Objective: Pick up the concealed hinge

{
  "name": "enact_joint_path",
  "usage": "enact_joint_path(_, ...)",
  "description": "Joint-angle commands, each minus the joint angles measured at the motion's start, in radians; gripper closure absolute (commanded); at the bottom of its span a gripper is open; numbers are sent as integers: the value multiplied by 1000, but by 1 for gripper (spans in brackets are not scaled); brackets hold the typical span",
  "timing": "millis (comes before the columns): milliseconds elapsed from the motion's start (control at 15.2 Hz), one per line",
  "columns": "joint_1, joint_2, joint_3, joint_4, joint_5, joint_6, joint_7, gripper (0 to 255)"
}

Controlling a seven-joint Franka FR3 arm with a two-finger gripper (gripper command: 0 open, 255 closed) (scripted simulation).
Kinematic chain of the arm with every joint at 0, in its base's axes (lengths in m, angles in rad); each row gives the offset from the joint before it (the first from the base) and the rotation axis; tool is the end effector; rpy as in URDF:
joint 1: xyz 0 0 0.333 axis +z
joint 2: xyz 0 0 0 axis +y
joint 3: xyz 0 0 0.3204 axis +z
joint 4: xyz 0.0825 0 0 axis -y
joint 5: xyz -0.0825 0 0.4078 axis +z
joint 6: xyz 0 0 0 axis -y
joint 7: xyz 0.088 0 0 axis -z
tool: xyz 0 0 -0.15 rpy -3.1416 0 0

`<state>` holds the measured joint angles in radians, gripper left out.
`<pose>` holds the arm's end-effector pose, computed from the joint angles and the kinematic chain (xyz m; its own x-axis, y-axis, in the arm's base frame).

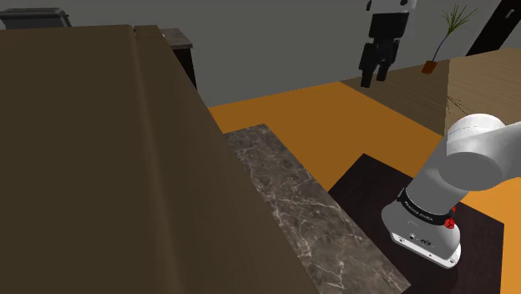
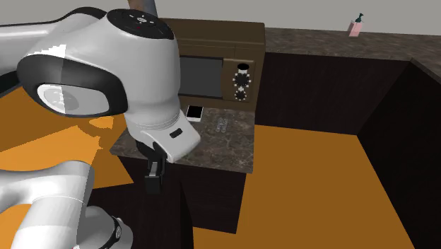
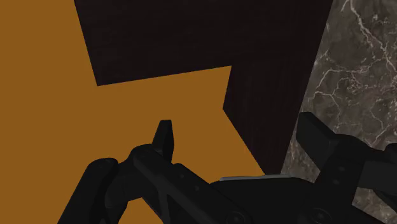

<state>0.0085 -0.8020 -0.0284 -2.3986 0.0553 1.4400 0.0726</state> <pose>0.3005 0.0015 0.5254 0.9843 -0.0730 -0.1609 -0.0843 -0.9944 -0.0641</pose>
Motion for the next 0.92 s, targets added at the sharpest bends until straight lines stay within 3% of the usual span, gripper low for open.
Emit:
enact_joint_path(0,0,0,0,0,0,0,0,0)
enact_joint_path(858,171,389,58,84,25,358,-274,0)
